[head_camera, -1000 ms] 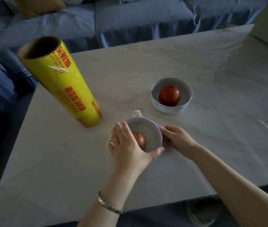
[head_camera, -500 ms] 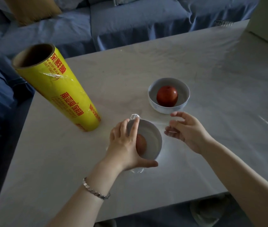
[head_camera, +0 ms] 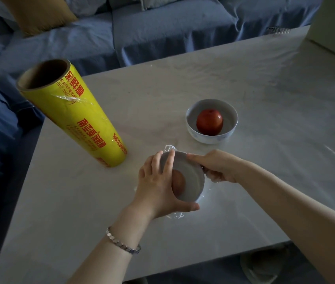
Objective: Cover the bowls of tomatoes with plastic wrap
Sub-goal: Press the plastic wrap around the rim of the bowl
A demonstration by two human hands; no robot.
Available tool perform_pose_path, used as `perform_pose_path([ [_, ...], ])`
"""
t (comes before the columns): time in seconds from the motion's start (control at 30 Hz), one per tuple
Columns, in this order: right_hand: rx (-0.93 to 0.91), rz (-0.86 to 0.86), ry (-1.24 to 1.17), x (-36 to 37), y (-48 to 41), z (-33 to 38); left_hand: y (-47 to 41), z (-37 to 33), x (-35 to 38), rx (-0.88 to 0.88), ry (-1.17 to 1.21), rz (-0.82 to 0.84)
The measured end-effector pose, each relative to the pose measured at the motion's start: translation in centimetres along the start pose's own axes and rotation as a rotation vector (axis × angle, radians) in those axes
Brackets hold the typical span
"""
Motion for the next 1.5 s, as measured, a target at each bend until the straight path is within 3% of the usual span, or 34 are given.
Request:
perform_pose_path([
  [0.3,-0.289,-0.223,-0.209,-0.9,-0.5,1.3,-0.1,0.1,0.2,0.001,-0.033,0.011],
  [0.47,-0.287,-0.314,-0.378,-1.8,-1.7,0.1,-0.1,0.2,0.3,-0.02,-0.026,-0.01],
  [0.7,-0.219,-0.358,-0.287,-1.2,-2.5,-1.9,0.0,0.2,0.3,-0.045,-0.014,-0.018],
  [0.8,-0.153,-0.316,-0.399,-1.6,-1.2,-2.8,0.2,0.1,0.2,-0.145,0.0,-0.038],
  [0.97,-0.075,-0.036,-0.477,0.6,0.3,-4.2,1.1,-0.1,0.3,-0.492,0.142,-0.093],
  [1.07,-0.113,0.047,-0.463,1.4,0.1,-4.0,1.7,-0.3,0.7,-0.59,0.213,-0.044],
  [1.27,-0.22,0.004,-0.411,1.9,-0.3,-2.5,3.2,1.4,0.3,-0.443,0.169,0.074],
  [1.5,-0.331,-0.137,-0.308,1.8,-0.1,-1.2,0.0,1.6,-0.2,-0.081,0.032,0.118],
])
Point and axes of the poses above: each hand's wrist, its own y-axis away from the middle knuckle, its own x-axis out of the palm, z = x × y, the point moved 6 cm from there along -y, towards the middle knuckle, and after that the axes turned 13 degrees about -y, right-handed, at the moved point
